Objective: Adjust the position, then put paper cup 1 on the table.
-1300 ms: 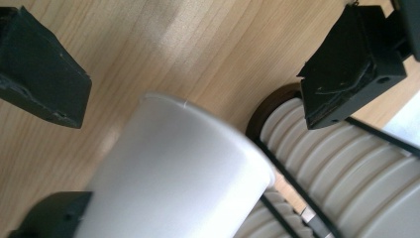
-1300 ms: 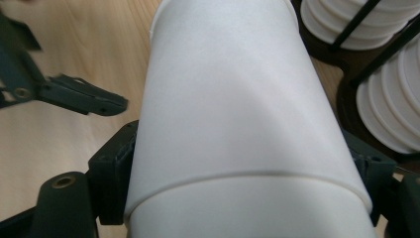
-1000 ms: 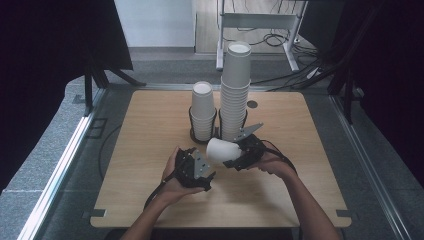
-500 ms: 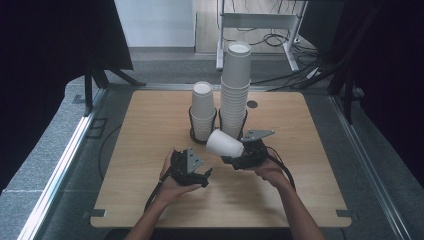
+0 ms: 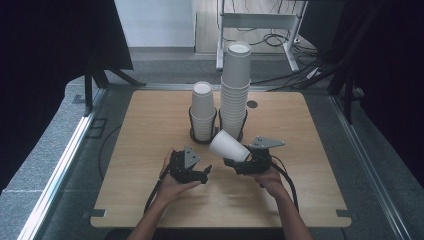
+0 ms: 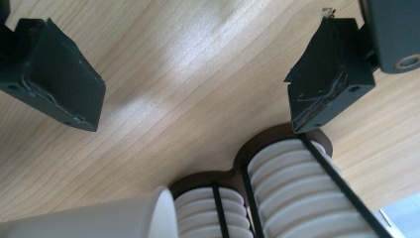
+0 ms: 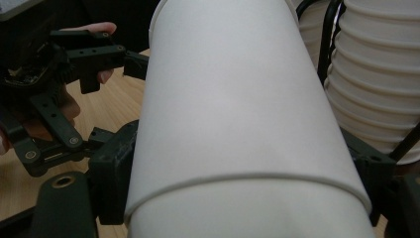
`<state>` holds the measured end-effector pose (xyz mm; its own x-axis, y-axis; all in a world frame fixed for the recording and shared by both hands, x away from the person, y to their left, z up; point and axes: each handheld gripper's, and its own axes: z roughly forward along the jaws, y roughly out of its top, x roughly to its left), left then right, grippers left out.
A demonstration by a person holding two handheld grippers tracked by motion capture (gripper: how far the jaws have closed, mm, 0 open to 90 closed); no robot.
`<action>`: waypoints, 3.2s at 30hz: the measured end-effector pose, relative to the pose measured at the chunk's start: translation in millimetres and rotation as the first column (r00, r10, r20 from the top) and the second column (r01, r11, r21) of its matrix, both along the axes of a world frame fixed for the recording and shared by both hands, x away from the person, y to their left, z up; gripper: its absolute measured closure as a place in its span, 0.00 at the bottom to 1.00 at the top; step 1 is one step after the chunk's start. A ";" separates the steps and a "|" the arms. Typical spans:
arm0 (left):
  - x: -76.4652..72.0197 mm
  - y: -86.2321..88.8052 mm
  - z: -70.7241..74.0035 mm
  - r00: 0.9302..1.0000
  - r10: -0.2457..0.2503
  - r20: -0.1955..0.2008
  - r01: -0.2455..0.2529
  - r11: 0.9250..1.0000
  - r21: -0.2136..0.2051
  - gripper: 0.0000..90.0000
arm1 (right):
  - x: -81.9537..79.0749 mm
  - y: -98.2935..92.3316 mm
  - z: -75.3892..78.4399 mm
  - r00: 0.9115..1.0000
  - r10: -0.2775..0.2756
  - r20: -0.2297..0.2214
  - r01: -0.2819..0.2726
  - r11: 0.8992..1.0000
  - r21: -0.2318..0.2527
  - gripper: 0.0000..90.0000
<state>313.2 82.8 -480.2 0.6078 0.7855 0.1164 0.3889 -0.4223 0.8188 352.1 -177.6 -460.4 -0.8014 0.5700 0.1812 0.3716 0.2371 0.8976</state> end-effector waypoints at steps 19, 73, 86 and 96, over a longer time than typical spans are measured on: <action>-1.3 15.5 -10.9 0.993 0.035 -0.110 -0.052 0.986 -0.160 0.14 | -14.5 -6.5 -18.6 0.996 -0.051 0.078 0.043 0.994 0.099 0.22; 5.6 15.3 3.2 0.925 -0.305 -0.228 0.073 0.729 -0.681 0.05 | -43.6 12.3 -30.5 0.967 -0.056 0.250 0.020 0.989 0.144 0.23; 13.6 7.5 0.3 0.911 -0.342 -0.229 0.067 0.672 -0.738 0.00 | -55.0 35.7 -33.9 0.958 0.004 0.286 -0.032 0.995 0.091 0.23; 16.0 5.9 -2.5 0.911 -0.348 -0.220 0.066 0.651 -0.756 0.09 | -55.1 41.2 -38.1 0.963 0.012 0.271 -0.030 0.998 0.064 0.23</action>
<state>329.2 88.7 -482.7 0.6529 0.3783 -0.6562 0.6594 0.1423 0.7382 297.0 -136.4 -498.5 -0.8373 0.5467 -0.0065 0.1088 0.1784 0.9779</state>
